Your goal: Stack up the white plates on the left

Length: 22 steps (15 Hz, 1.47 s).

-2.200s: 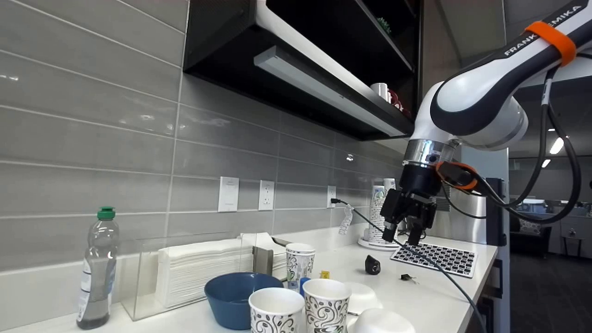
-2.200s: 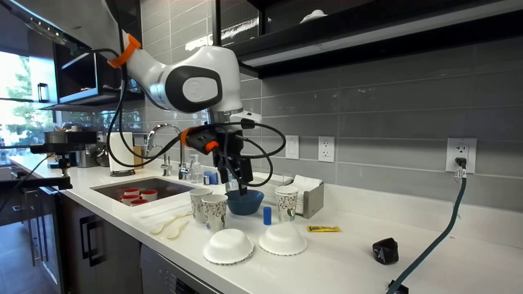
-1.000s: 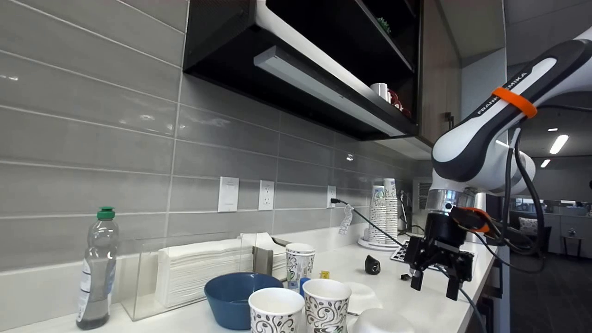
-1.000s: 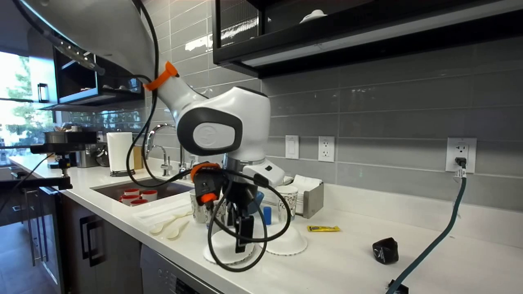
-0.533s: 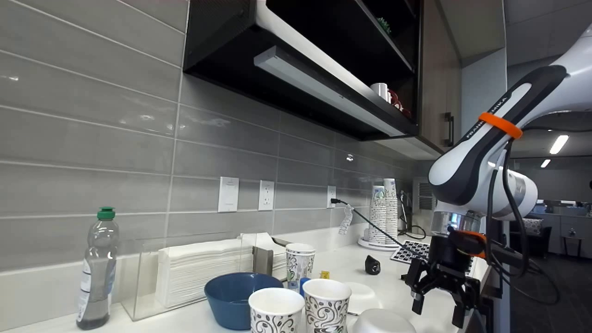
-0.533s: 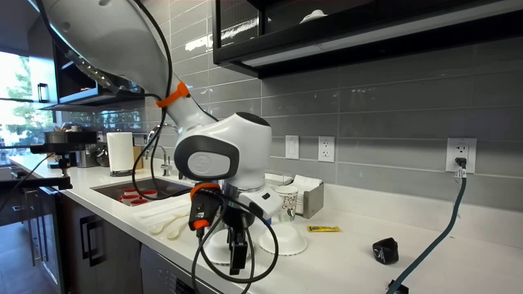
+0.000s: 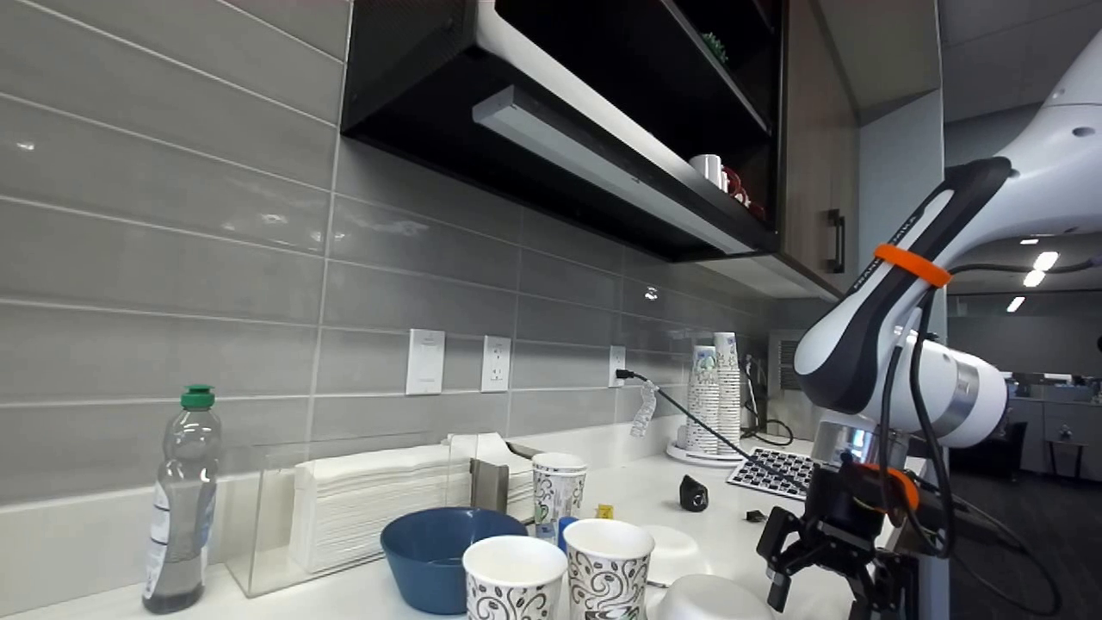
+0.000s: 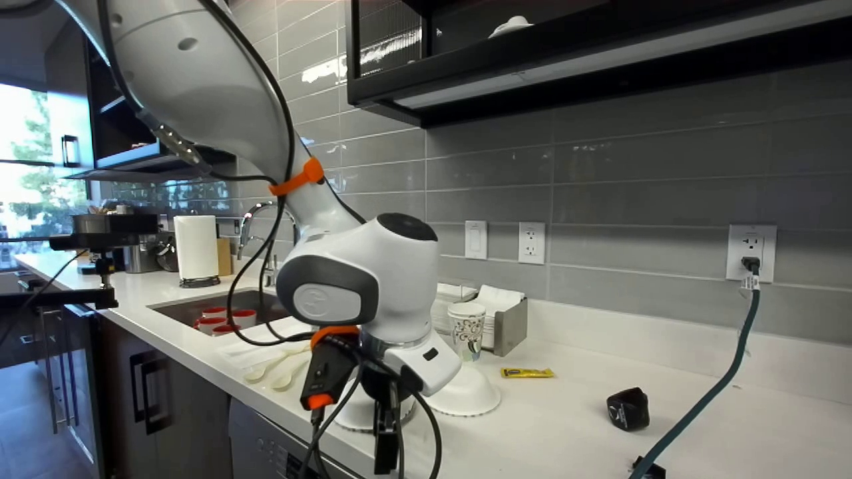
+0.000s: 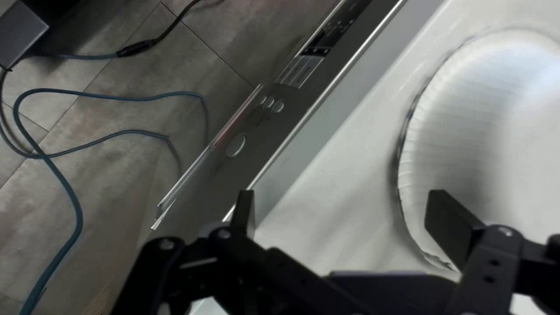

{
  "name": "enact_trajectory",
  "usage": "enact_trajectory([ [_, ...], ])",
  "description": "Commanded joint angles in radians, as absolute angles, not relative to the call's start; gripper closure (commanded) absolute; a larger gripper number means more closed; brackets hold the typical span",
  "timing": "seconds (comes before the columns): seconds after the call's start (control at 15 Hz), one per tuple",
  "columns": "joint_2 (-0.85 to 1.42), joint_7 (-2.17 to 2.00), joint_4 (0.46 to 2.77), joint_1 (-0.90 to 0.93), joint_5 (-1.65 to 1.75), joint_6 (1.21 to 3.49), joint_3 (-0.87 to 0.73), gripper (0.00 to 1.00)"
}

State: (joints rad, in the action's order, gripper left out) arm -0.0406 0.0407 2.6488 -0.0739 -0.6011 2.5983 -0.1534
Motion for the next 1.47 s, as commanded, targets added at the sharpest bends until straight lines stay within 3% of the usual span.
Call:
enact_trajectory([
  [0.0, -0.027, 0.054, 2.665, -0.077, -0.624, 2.626, -0.134, 0.00],
  [1.4, -0.024, -0.020, 2.701, -0.114, -0.563, 2.625, -0.139, 0.00],
])
